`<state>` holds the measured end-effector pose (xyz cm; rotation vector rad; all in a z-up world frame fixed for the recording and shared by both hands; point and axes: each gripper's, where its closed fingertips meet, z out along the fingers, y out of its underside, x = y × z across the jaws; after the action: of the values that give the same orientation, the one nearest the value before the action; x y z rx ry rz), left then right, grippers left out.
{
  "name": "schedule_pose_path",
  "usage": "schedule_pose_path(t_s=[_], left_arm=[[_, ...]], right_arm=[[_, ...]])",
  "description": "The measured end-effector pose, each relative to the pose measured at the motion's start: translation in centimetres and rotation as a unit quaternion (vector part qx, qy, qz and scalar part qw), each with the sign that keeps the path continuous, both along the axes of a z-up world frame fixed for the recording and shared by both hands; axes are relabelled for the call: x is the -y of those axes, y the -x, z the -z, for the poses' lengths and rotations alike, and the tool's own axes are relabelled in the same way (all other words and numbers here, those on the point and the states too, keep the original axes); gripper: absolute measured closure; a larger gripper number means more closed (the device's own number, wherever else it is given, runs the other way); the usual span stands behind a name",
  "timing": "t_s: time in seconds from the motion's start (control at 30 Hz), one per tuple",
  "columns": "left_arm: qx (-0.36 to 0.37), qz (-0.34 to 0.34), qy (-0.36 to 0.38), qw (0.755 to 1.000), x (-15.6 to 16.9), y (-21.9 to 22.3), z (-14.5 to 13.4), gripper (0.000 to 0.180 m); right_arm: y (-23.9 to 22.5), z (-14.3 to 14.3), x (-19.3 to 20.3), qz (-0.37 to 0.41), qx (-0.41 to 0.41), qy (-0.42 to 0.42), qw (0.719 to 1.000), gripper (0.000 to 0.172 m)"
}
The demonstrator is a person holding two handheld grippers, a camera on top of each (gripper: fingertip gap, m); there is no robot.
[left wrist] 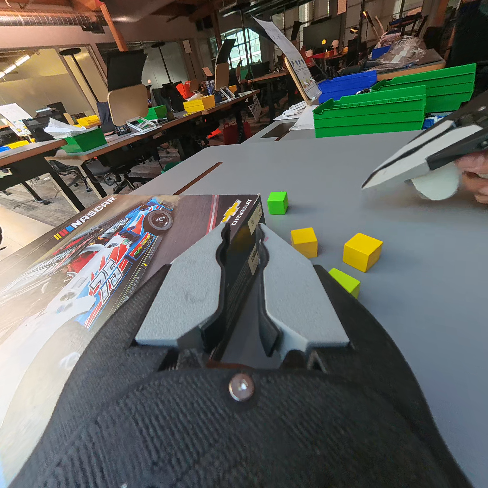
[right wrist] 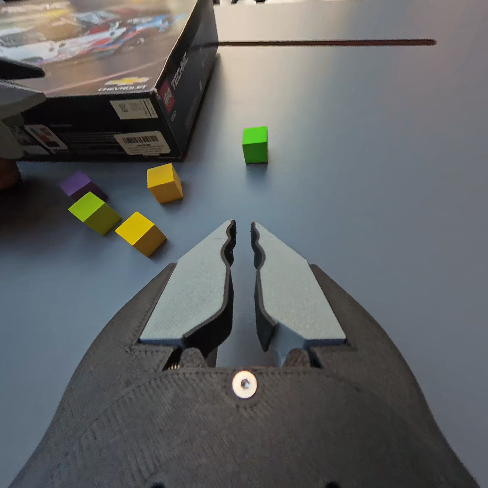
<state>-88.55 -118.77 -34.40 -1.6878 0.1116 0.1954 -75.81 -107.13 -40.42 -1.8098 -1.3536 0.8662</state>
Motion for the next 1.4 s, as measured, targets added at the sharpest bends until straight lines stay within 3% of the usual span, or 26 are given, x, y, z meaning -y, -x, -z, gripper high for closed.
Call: schedule_pose_path(t_s=[0.07, 0.17, 0.4, 0.53, 0.67, 0.77, 0.83, 0.87, 0.93, 1.03, 1.13, 1.2, 1.27, 1.4], left_arm=[[0.002, 0.0, 0.0, 1.0, 0.0, 0.0, 0.0, 0.163], [0.002, -0.001, -0.001, 1.0, 0.0, 0.1, 0.0, 0.163], [-0.004, -0.001, 0.002, 1.0, 0.0, 0.0, 0.0, 0.163], [0.002, 0.013, 0.001, 1.0, 0.0, -0.3, 0.0, 0.158], [0.008, 0.027, 0.004, 1.0, 0.0, -0.6, 0.1, 0.15], [0.012, 0.027, 0.005, 1.0, 0.0, -0.5, 0.1, 0.15], [0.012, 0.027, 0.007, 1.0, -0.1, -0.5, 0.2, 0.15], [0.012, 0.027, 0.009, 1.0, -0.1, -0.5, 0.2, 0.15], [0.012, 0.027, 0.014, 0.999, -0.2, -0.5, 0.4, 0.15], [0.013, 0.025, 0.018, 0.999, -0.3, -0.4, 0.5, 0.15], [0.012, 0.025, 0.019, 0.999, -0.3, -0.4, 0.5, 0.151], [0.011, 0.022, 0.016, 1.0, -0.2, -0.4, 0.4, 0.151], [0.006, 0.019, 0.014, 1.0, -0.2, -0.4, 0.4, 0.152], [-0.005, 0.018, 0.015, 1.0, -0.2, -0.6, 0.4, 0.152]], right_arm=[[-0.1, -1.7, -0.4, -0.007, -0.056, -0.015, 0.998, 0.159], [-0.1, -3.6, -0.4, -0.017, -0.12, -0.023, 0.992, 0.167], [0.3, -2.6, 0.3, -0.037, -0.085, -0.024, 0.995, 0.152], [0.4, -2.3, 0.4, -0.043, -0.079, -0.007, 0.996, 0.131], [0.4, -2.4, 1.1, -0.064, -0.089, 0.022, 0.994, 0.127], [0.6, -2.9, 3.4, -0.127, -0.103, 0.035, 0.986, 0.124], [0.6, -3.8, 7.7, -0.234, -0.128, 0.032, 0.963, 0.127], [0.6, -3.5, 9.7, -0.277, -0.118, 0.013, 0.954, 0.134], [1.0, -1.3, 11.4, -0.302, -0.05, -0.064, 0.95, 0.128], [1.6, 0.6, 13.2, -0.334, 0.004, -0.118, 0.935, 0.142], [3.0, 1.5, 11.3, -0.281, 0.04, -0.113, 0.952, 0.16], [3.4, 2.1, 7.0, -0.173, 0.076, -0.148, 0.971, 0.161], [2.5, 2.0, 2.6, -0.073, 0.104, -0.216, 0.968, 0.164], [2.6, 0.6, 3.3, -0.085, 0.049, -0.183, 0.978, 0.163]])
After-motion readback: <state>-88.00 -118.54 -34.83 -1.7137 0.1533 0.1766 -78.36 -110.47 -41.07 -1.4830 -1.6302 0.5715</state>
